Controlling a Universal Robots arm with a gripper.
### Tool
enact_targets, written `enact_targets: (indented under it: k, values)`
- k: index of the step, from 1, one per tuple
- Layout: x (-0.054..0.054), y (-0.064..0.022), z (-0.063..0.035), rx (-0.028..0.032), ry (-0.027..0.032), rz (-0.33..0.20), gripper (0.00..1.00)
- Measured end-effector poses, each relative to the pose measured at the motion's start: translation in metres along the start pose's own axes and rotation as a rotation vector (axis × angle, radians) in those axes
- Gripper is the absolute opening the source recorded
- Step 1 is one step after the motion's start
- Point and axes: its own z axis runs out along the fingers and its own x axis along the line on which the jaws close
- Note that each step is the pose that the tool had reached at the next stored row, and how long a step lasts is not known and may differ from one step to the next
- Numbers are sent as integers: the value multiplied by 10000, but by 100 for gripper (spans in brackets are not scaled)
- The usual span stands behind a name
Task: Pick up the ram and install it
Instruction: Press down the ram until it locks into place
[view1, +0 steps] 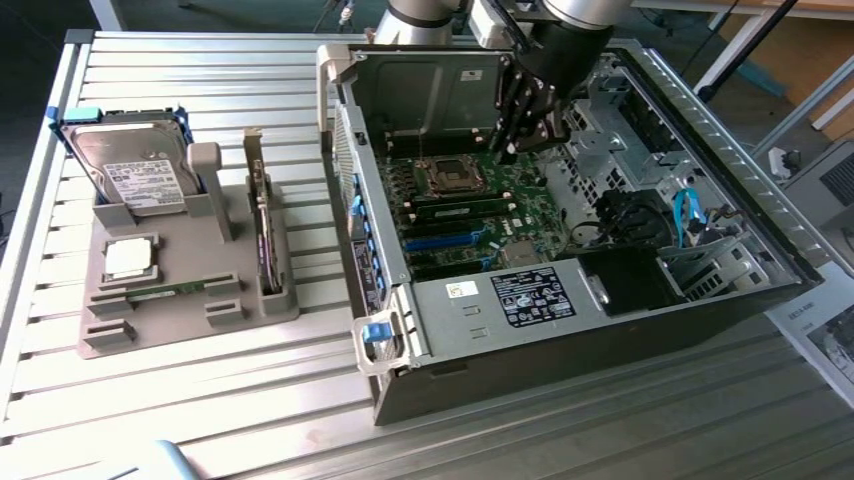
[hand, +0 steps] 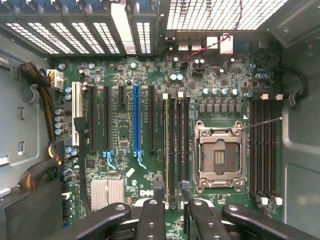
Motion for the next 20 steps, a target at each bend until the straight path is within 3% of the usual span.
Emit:
enact_targets:
  k: [8,13,16,17,19,20]
  values:
    - [-2,-103,-3,0,0,-12,25]
    - [-2,-107,-4,0,1,-12,25]
    - [-37,-107,-3,0,70,-11,25]
    - [-41,-107,-3,0,72,-11,24]
    - [-44,-107,-2,1,73,-10,11]
    - [-44,-107,-2,1,73,-10,11]
